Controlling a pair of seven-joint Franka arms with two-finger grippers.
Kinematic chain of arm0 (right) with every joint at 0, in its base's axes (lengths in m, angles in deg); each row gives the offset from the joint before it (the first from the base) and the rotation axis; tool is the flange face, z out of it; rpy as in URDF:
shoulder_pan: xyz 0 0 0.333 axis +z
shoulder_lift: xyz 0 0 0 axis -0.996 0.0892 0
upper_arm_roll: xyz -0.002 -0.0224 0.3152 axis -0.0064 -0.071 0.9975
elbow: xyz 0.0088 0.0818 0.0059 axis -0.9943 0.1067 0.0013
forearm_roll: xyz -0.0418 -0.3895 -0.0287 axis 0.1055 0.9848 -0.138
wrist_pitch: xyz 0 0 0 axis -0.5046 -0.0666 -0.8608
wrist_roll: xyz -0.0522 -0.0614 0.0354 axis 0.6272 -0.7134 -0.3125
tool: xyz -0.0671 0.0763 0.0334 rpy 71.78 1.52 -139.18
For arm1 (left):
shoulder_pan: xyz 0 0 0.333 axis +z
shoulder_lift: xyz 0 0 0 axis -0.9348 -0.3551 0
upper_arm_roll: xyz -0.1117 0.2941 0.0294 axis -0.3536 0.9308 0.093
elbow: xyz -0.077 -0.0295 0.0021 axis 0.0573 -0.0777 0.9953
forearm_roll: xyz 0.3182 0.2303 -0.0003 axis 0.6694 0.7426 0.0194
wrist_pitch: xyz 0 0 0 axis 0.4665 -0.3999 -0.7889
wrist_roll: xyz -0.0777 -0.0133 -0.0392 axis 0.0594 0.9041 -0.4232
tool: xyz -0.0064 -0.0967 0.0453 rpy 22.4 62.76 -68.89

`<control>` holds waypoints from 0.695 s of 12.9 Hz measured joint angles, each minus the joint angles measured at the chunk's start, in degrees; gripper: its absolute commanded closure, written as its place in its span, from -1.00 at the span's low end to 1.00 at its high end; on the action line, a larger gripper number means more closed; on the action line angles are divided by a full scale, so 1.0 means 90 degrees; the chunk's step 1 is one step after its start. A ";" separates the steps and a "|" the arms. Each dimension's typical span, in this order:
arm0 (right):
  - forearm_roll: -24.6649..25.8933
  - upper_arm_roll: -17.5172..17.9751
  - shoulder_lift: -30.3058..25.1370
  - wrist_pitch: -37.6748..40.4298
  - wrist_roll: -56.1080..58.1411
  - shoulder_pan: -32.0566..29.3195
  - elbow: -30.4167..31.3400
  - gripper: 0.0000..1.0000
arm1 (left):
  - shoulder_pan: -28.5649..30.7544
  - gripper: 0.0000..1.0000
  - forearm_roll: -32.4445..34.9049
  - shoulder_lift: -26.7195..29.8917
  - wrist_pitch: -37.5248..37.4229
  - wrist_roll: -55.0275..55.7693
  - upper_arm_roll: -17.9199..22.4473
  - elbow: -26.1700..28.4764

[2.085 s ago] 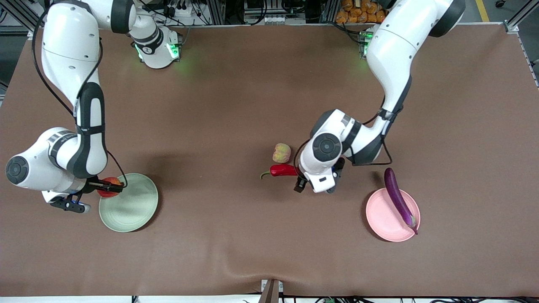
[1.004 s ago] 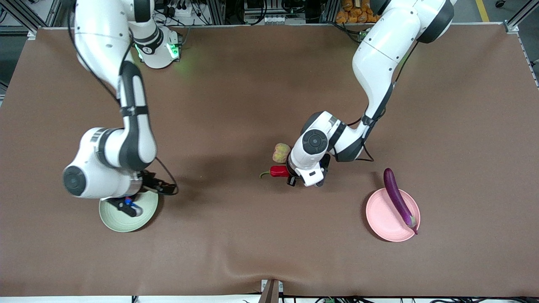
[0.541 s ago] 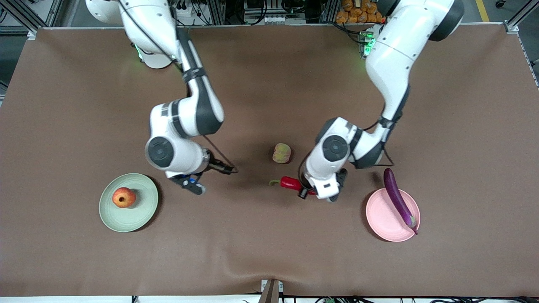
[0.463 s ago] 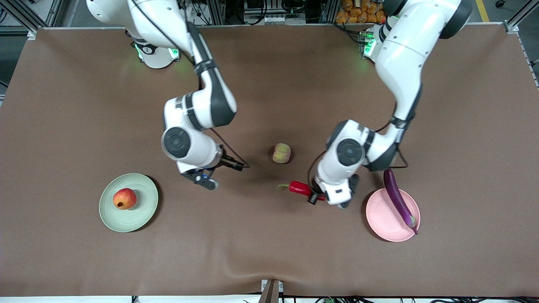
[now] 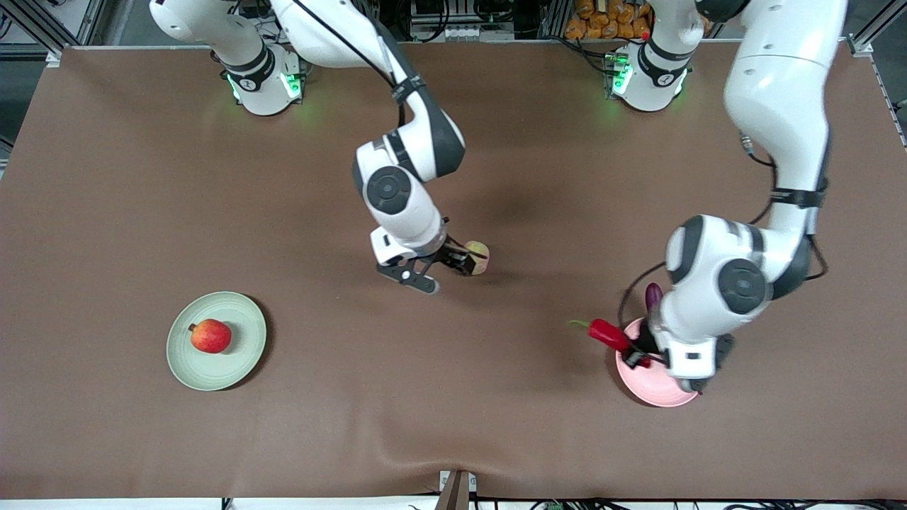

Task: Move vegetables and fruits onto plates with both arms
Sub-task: 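Carry the chili to the plate while the right gripper lifts the green apple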

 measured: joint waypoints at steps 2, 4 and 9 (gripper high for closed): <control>0.0204 0.0020 0.0466 -0.0027 -0.0183 0.0074 -0.0459 -1.00 | 0.0362 1.00 0.0000 -0.0049 -0.0012 -0.0874 -0.0006 0.0006; 0.0235 0.0043 0.0764 -0.0217 -0.0295 0.0137 -0.0640 -1.00 | 0.0522 1.00 0.0000 -0.0147 0.0003 -0.1561 0.0003 -0.0065; 0.0439 0.0139 0.1085 -0.0300 -0.0587 0.0360 -0.0682 -1.00 | 0.0555 1.00 0.0000 -0.0346 0.0040 -0.3110 0.0434 -0.0220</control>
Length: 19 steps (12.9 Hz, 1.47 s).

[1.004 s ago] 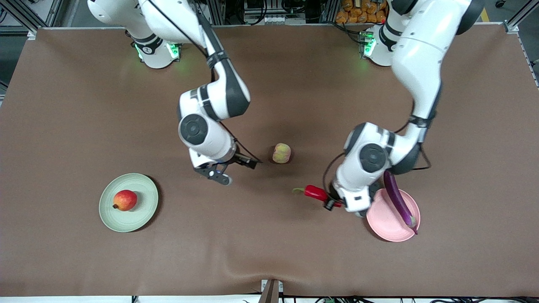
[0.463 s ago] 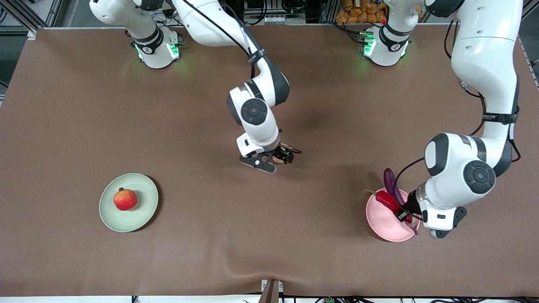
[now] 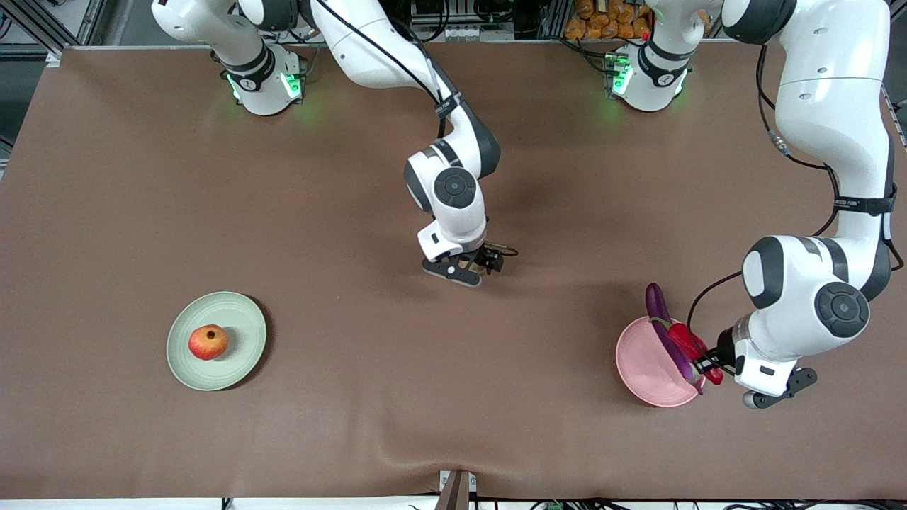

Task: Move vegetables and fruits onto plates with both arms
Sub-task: 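Carry the chili to the plate while the right gripper lifts the green apple, then release the chili on the pink plate while the right gripper releases the apple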

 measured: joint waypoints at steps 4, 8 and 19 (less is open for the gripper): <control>0.0198 0.0012 0.0041 0.0007 -0.0307 0.0146 -0.0001 0.71 | -0.0008 1.00 0.0000 -0.0190 0.0312 -0.0633 0.0203 -0.0088; 0.0380 -0.0206 -0.0015 0.0312 -0.0311 0.0051 -0.0076 0.73 | -0.0065 1.00 0.0000 -0.0445 0.0391 -0.0659 0.0202 -0.0444; 0.0415 -0.2139 -0.0881 0.2912 0.3249 -0.1666 0.0192 0.74 | -0.0357 0.20 -0.0062 -0.0662 0.0664 -0.0612 -0.0044 -0.0598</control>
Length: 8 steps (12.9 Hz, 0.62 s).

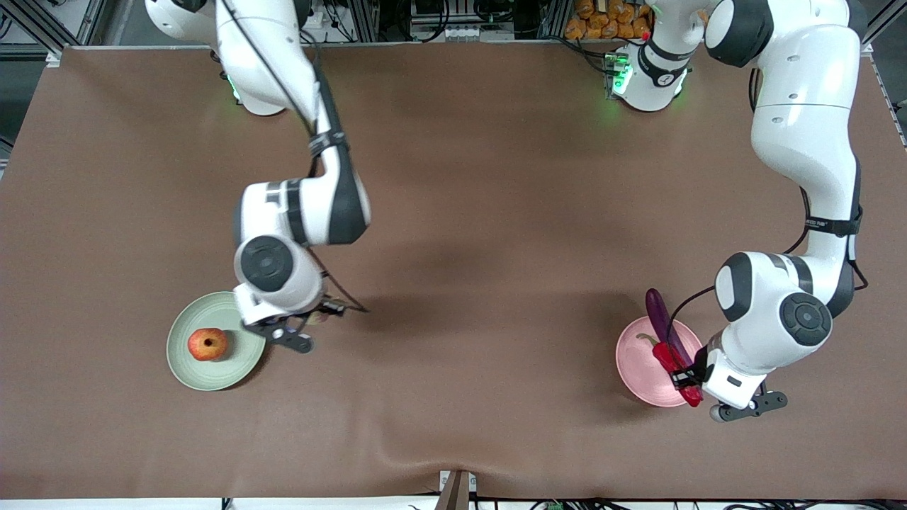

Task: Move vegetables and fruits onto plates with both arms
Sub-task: 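Release the chili on the pink plate while the right gripper releases the apple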

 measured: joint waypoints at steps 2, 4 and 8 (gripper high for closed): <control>-0.0071 -0.0026 0.0026 -0.0045 0.0864 -0.0518 0.0101 0.74 | -0.0090 -1.00 -0.0022 -0.0004 0.0029 0.0256 -0.0013 -0.0012; -0.0379 -0.0014 0.0074 -0.0263 0.1842 -0.1094 0.0149 0.69 | -0.0184 -1.00 -0.0060 0.0016 0.0046 0.0391 -0.0016 -0.0057; -0.1167 0.0974 0.0182 -0.1165 0.3455 -0.2703 0.0293 0.59 | -0.0291 -1.00 -0.0030 0.0249 0.0031 0.0407 -0.0013 -0.0140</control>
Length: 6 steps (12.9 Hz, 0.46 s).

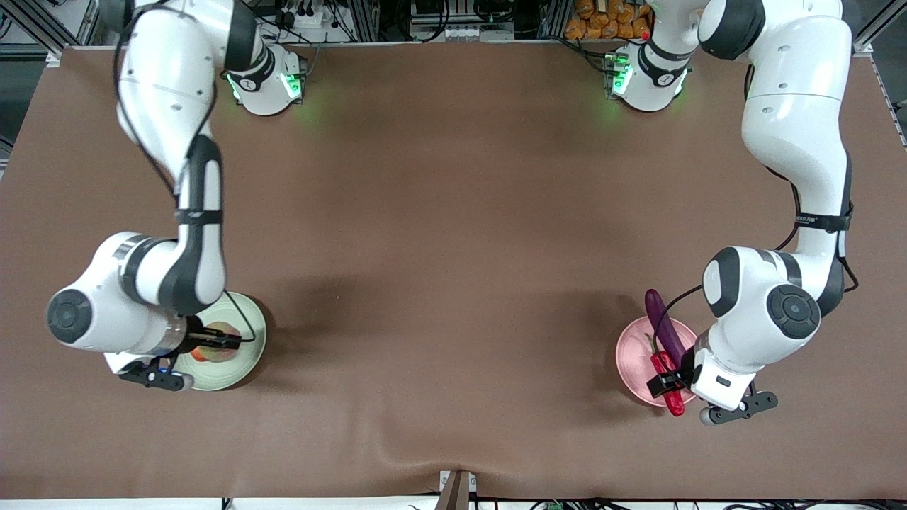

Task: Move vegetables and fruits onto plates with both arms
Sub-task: 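Release the chili on the pink plate while the right gripper releases the apple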

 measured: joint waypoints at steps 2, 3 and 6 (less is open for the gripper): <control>-0.0033 0.0719 0.0062 -0.0500 0.0158 -0.0616 0.0005 -0.57 | -0.0101 -1.00 0.0297 0.0218 -0.0104 -0.0013 0.0003 -0.0007; -0.0033 0.0895 0.0089 -0.0633 0.0161 -0.0719 0.0005 -1.00 | -0.0140 -1.00 0.0546 0.0394 -0.0346 -0.0015 0.0003 -0.0022; -0.0031 0.0995 0.0101 -0.0692 0.0205 -0.0704 0.0004 -1.00 | -0.0150 -1.00 0.1176 0.1094 -0.1613 -0.0022 0.0019 -0.0033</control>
